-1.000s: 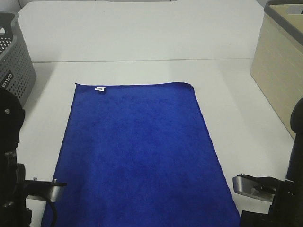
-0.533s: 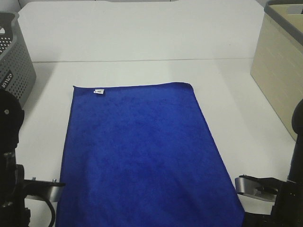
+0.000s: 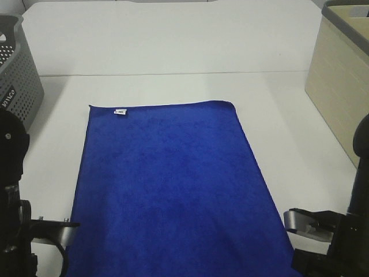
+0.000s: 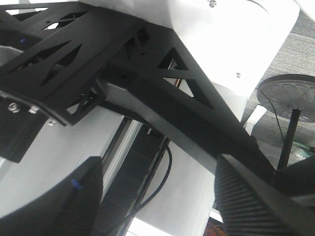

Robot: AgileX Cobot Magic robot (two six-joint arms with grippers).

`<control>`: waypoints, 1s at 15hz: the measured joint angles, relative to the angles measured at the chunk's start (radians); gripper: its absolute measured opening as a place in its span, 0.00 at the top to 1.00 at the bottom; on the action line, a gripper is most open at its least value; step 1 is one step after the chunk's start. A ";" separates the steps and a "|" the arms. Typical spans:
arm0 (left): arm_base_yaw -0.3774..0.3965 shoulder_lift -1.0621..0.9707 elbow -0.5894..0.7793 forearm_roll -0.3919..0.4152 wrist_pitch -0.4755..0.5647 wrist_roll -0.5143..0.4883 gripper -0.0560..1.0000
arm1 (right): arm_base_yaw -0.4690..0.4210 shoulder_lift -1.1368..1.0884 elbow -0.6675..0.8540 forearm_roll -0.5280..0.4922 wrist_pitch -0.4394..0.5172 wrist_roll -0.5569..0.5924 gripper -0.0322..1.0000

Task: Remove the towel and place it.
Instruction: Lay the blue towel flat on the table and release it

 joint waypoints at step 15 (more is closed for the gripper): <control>0.059 -0.237 -0.396 0.421 -0.004 -0.396 0.42 | 0.000 -0.129 -0.777 -0.202 0.047 0.179 0.34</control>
